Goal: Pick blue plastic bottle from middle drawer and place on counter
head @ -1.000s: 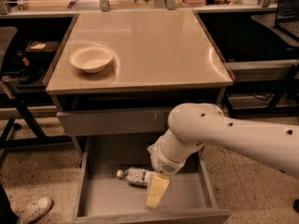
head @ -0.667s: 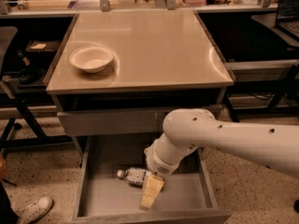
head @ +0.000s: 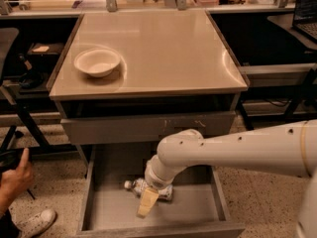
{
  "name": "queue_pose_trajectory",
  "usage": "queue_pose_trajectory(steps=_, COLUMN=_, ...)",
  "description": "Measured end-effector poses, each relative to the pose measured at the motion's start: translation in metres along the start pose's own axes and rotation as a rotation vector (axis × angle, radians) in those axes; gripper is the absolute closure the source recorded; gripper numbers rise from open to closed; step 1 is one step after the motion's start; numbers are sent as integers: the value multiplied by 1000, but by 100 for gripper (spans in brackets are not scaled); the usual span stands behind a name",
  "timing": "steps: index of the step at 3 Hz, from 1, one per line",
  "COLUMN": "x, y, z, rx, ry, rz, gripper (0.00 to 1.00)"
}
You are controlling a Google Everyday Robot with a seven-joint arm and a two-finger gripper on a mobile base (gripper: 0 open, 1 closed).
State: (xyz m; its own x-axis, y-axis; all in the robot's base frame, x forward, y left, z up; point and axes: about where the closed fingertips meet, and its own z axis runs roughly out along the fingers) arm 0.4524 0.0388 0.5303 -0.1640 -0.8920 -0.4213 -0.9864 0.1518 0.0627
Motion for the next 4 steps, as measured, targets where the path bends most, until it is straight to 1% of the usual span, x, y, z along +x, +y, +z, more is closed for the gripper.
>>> queue_pose_trajectory(steps=1, x=15, y=-23, z=36, rx=29, ry=37, rz=50, gripper=0)
queue_pose_trajectory(steps=2, x=16, y=-24, z=37, rx=30, ry=41, rz=60, gripper=0)
queue_pose_trajectory(steps=3, x=23, y=-25, z=42, rx=27, ry=28, rz=77, gripper=0)
queue_pose_trajectory(steps=4, x=39, y=-40, z=64, rx=41, ry=20, rz=107, gripper=0)
